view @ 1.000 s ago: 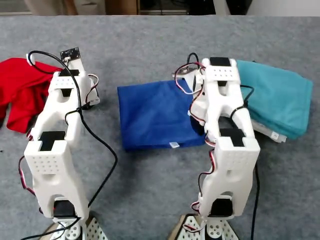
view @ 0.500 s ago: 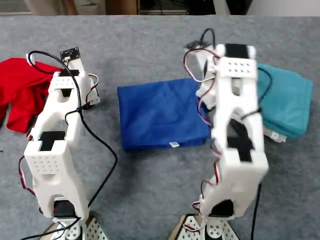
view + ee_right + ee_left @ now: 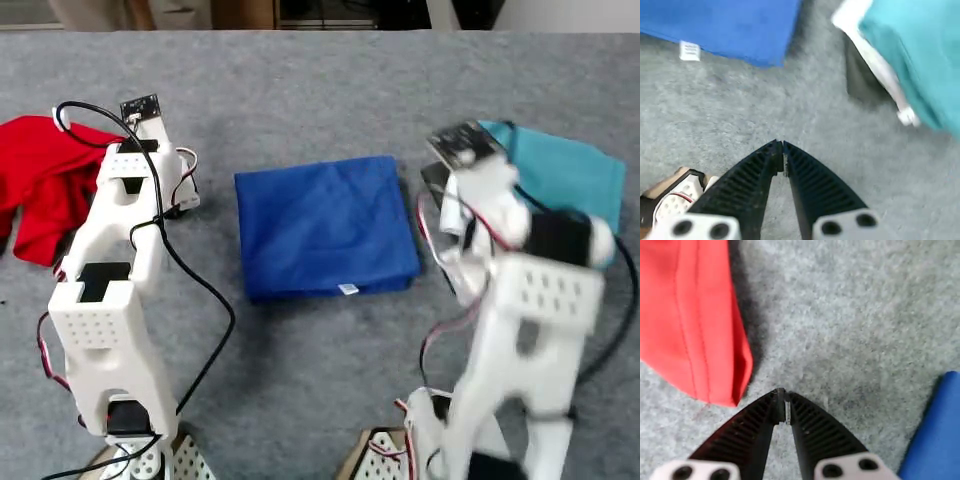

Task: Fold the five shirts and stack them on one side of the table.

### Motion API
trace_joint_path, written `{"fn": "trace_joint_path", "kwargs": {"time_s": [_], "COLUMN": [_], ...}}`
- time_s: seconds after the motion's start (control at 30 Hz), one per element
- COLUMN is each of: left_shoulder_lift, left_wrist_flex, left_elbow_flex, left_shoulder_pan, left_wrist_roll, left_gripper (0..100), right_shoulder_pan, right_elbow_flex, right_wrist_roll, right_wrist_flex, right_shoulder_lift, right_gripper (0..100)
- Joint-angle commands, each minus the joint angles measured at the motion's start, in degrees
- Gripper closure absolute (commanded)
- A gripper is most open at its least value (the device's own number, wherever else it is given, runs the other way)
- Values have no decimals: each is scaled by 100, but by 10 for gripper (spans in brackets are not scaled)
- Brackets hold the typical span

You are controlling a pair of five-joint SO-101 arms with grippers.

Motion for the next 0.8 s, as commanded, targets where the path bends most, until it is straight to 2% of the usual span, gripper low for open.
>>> {"fn": "trace_joint_path", "kwargs": {"time_s": [0.0,0.4,0.57,0.77], "left_shoulder_lift": [-180,-251,-251,-251], "left_wrist_flex": [-123,0,1081,2391], "left_elbow_flex": [0,193,-308,-2031], "left_shoulder_pan": [123,97,70,123], "left_wrist_roll": [-44,-53,-105,-466], "left_gripper": [981,981,981,981], "right_shoulder_pan": [453,505,497,488], "right_elbow_flex": [646,2308,2721,2958], "right_wrist_roll": [0,0,-9,-53], "right_wrist_flex": [-308,-932,-1073,-1055], "right_shoulder_lift": [-804,-2343,-2642,-2519], "right_gripper": [991,992,993,990]}}
